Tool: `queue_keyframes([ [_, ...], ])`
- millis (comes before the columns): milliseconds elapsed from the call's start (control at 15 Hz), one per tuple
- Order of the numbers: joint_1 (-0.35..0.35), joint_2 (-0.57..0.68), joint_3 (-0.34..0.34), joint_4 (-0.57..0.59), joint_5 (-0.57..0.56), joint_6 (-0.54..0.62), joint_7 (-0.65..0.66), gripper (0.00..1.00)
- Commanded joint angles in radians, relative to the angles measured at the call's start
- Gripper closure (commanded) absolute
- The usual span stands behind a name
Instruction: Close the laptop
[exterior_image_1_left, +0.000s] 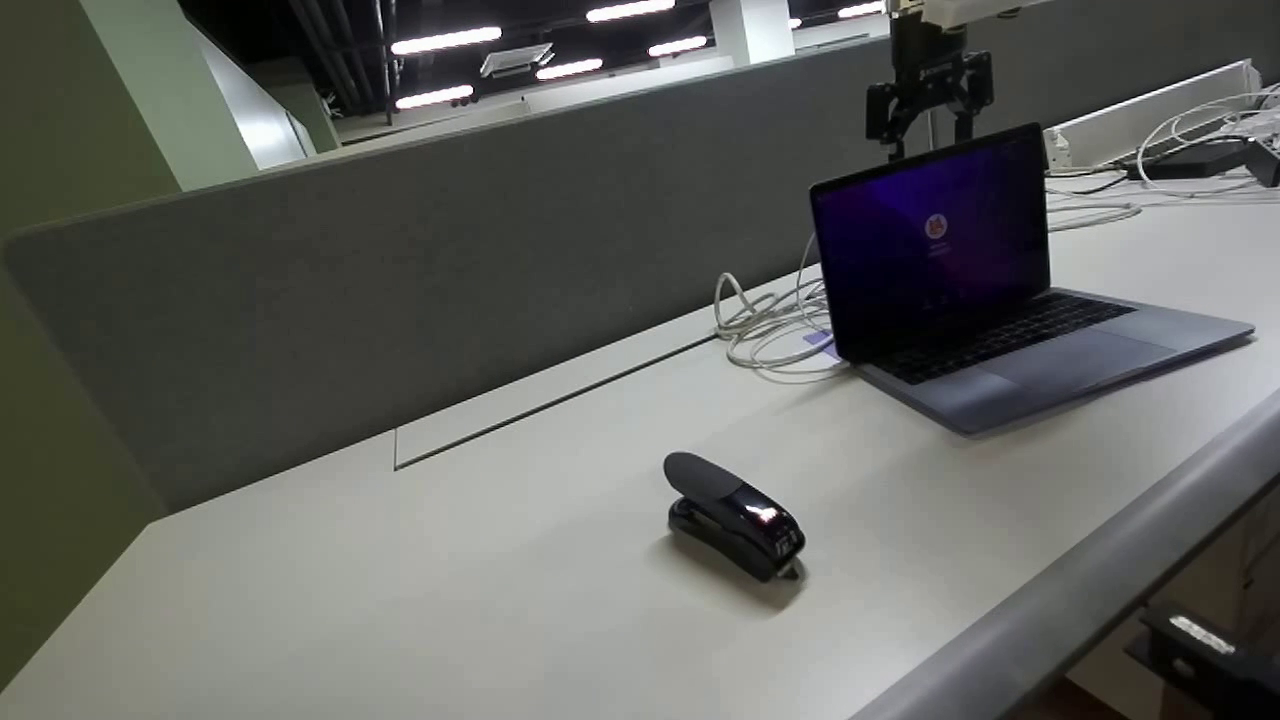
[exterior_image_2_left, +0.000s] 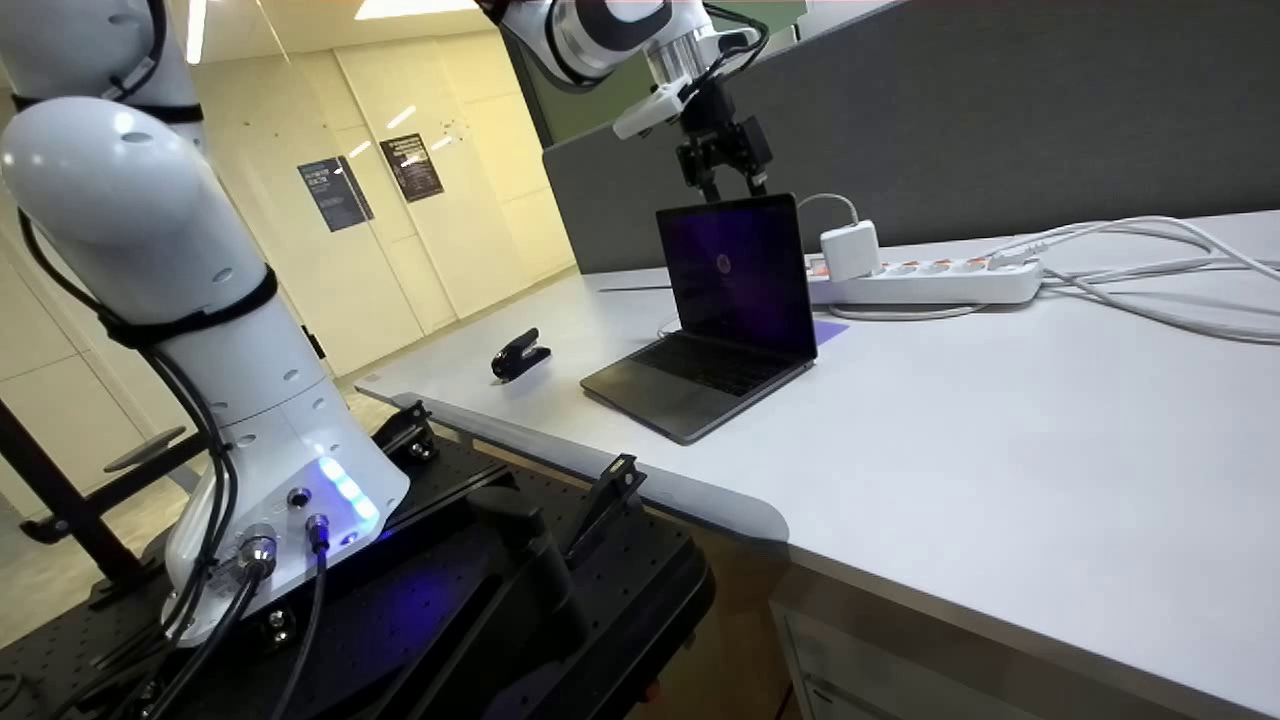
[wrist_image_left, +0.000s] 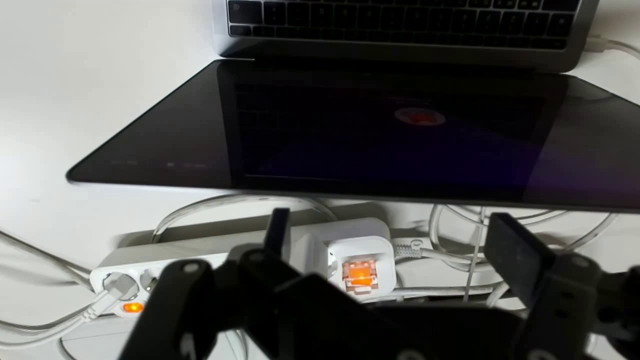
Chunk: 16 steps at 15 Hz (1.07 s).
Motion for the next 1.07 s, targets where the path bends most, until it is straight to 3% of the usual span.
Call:
queue_keyframes([
  [0, -0.007, 0.014, 0.006, 0.025, 0.018, -0.036, -0.021, 0.00],
  [467, -0.012, -0.023, 0.020, 0.009, 0.077, -0.155, -0.088, 0.00],
  [1000, 0.027, -0.048, 0.004, -0.046, -0.011, -0.188, -0.010, 0.00],
])
